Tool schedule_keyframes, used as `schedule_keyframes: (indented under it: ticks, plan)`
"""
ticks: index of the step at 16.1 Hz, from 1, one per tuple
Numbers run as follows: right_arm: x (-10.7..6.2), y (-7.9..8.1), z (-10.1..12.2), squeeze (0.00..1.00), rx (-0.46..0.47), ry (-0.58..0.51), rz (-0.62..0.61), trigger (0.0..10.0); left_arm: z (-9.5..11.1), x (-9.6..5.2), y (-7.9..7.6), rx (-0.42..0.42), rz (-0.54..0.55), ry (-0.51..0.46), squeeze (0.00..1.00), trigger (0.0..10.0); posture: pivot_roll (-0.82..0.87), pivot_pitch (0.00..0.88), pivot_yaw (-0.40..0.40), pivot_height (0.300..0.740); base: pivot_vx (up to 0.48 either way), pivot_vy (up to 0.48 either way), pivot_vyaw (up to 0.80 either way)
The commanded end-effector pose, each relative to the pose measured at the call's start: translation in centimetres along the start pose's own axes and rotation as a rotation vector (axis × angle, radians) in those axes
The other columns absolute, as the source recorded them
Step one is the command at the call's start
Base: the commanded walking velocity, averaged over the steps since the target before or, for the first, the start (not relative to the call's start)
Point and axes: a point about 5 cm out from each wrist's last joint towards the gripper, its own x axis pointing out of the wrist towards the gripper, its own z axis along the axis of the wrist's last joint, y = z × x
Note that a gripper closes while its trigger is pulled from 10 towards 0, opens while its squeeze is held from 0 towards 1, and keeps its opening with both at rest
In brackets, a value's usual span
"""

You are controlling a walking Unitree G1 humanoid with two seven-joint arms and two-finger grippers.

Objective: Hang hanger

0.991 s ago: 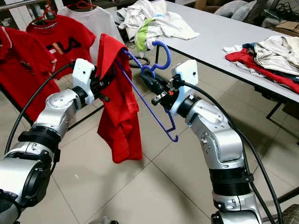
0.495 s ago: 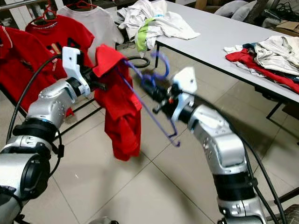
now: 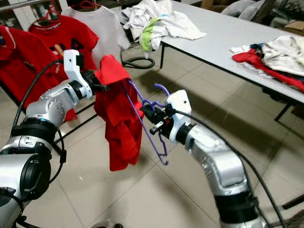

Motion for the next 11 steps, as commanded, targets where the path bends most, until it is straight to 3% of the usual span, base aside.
schedule_keyframes:
  ticks: [1,2,4,5,8,11]
  plan:
    - [0.0,-0.6,-1.4,0.00,-0.004,0.088,-0.103,0.0,1.1,0.5,-1.6,0.100,-0.109,0.021,0.00,0.0,-0.02,0.000,0.115,0.740,0.000,0.000,0.00]
    - [-0.1,-1.3,-1.4,0.00,-0.025,0.092,-0.150,0.0,0.2,0.3,-2.0,0.154,-0.164,0.106,0.00,0.0,-0.02,0.000,0.117,0.740,0.000,0.000,0.00]
    - [-1.0,-4.0,-0.1,0.00,-0.056,0.030,-0.332,0.0,-2.6,-1.2,-2.8,0.282,-0.294,0.356,0.00,0.0,-0.03,0.000,0.116,0.740,0.000,0.000,0.00]
    - [-1.2,-4.6,0.8,0.00,-0.037,-0.026,-0.347,0.0,-3.0,-1.5,-2.7,0.319,-0.288,0.377,0.00,0.0,-0.03,0.000,0.108,0.740,0.000,0.000,0.00]
    - [-0.7,-3.5,1.2,0.00,-0.093,0.013,-0.209,0.0,-1.9,-1.4,-2.3,0.281,-0.215,0.263,0.00,0.0,-0.02,0.000,0.088,0.740,0.000,0.000,0.00]
    - [-0.2,-1.3,-0.3,0.00,-0.134,0.124,-0.030,0.0,1.2,-1.2,-2.1,0.179,-0.115,0.014,0.00,0.0,-0.01,0.000,0.079,0.740,0.000,0.000,0.00]
